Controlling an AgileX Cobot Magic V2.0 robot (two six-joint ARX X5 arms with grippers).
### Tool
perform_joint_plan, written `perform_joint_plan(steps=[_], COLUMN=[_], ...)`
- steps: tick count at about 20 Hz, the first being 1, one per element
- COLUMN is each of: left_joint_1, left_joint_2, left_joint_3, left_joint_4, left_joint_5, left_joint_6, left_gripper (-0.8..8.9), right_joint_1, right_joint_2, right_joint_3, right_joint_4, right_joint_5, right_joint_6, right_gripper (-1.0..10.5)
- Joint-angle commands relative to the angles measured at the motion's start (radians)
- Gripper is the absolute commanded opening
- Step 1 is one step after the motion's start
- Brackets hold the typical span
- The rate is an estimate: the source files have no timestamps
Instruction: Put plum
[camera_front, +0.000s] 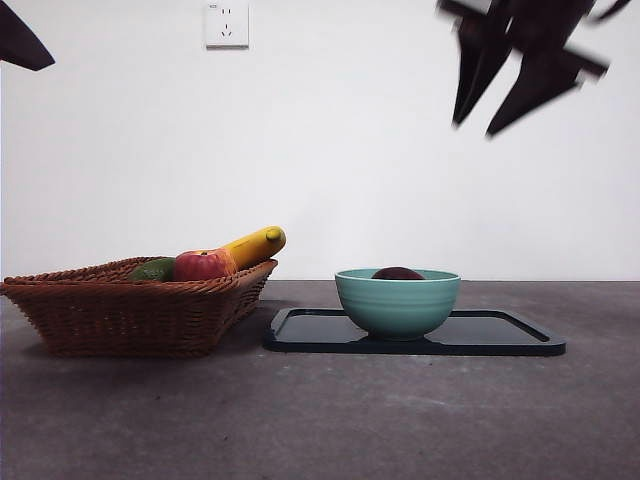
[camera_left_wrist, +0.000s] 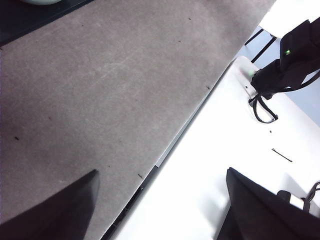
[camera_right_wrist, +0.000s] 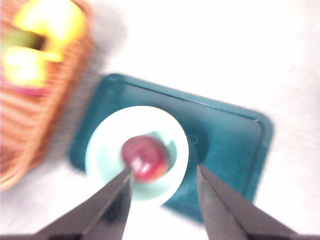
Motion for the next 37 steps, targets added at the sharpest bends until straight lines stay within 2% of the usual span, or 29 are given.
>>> perform_joint_plan(steps=[1, 7, 12, 16, 37], left_joint_1=[-0.006, -0.006, -0.006, -0.006, -0.006], left_joint_2=[0.006, 0.006, 0.006, 0.006, 0.006], left_joint_3=[0.009, 0.009, 0.009, 0.009, 0.009], left_joint_4=[0.013, 0.028, 0.028, 0.028, 0.038], left_joint_5=[0.005, 0.005, 0.005, 0.005, 0.005], left_joint_6=[0.016, 0.017, 0.019, 0.019, 0.012], left_gripper=[4.06, 4.06, 4.06, 4.06, 4.05], right_joint_1=[0.008, 0.056, 0.128, 0.158, 0.159], right_joint_2=[-0.091, -0.388, -0.627, -0.737, -0.770], right_joint_3=[0.021, -0.166, -0.386, -0.489, -0.518], right_joint_4=[-0.077, -0.121, -0.122, -0.121, -0.123], right_joint_5=[-0.002, -0.011, -0.082, -0.122, -0.133], right_joint_6=[-0.044, -0.053, -0.045, -0.033, -0.018], right_gripper=[2.0, 2.0, 2.0, 2.0, 2.0])
